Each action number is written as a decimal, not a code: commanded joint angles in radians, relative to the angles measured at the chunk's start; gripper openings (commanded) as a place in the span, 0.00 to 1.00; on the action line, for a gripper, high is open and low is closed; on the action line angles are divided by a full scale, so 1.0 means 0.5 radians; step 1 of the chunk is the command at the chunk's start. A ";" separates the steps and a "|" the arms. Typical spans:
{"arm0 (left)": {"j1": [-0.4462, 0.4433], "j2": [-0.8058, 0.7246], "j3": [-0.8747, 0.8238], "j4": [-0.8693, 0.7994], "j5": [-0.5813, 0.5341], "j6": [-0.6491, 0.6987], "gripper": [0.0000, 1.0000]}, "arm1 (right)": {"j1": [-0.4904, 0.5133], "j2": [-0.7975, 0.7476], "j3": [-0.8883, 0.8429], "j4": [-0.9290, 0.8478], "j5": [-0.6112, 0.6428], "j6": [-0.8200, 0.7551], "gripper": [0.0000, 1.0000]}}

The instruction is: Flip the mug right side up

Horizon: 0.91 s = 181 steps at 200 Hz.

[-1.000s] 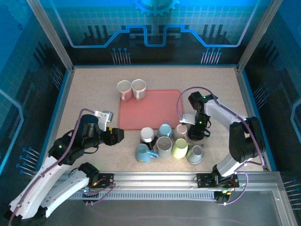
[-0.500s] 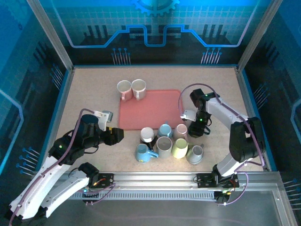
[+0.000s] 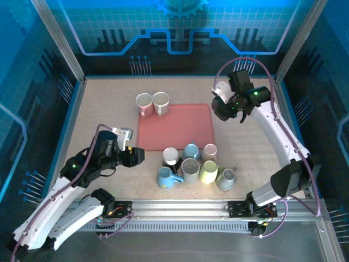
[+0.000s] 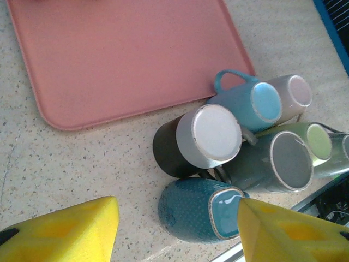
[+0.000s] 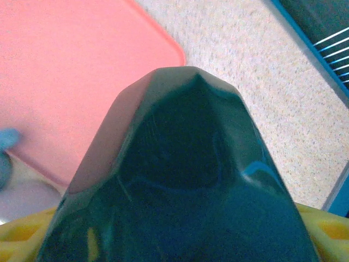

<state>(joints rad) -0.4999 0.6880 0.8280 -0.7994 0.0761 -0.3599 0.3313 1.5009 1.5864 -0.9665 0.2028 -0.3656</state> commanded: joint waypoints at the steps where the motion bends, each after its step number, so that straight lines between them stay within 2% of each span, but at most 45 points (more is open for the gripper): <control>1: 0.016 0.065 0.028 0.004 0.032 0.011 0.60 | 0.161 -0.128 -0.007 0.190 -0.030 0.443 0.24; 28: 0.015 0.094 0.105 0.025 0.097 -0.043 0.62 | 0.279 -0.326 -0.250 0.527 -0.287 0.874 0.22; 49: 0.017 0.131 0.130 0.126 0.285 -0.157 0.66 | 0.300 -0.476 -0.456 0.757 -0.460 1.192 0.21; 91: 0.016 0.161 0.010 0.583 0.622 -0.452 0.73 | 0.234 -0.748 -0.897 1.318 -0.862 1.715 0.22; 104: 0.016 0.185 -0.017 0.737 0.697 -0.544 0.76 | 0.182 -0.808 -1.035 1.534 -1.038 1.922 0.22; 115: 0.015 0.227 -0.025 0.843 0.760 -0.594 0.86 | 0.145 -0.856 -1.167 1.755 -1.147 2.105 0.22; 124: 0.012 0.263 -0.031 0.935 0.825 -0.629 0.89 | 0.128 -0.879 -1.258 1.925 -1.218 2.232 0.22; 181: 0.009 0.477 -0.110 1.582 1.183 -0.863 0.88 | 0.072 -0.906 -1.639 2.790 -1.479 2.869 0.22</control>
<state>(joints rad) -0.4992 0.8845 0.7849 -0.2066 0.5350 -0.7216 0.3920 1.0874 0.7994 0.0593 -0.4316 0.8742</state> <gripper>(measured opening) 0.888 0.784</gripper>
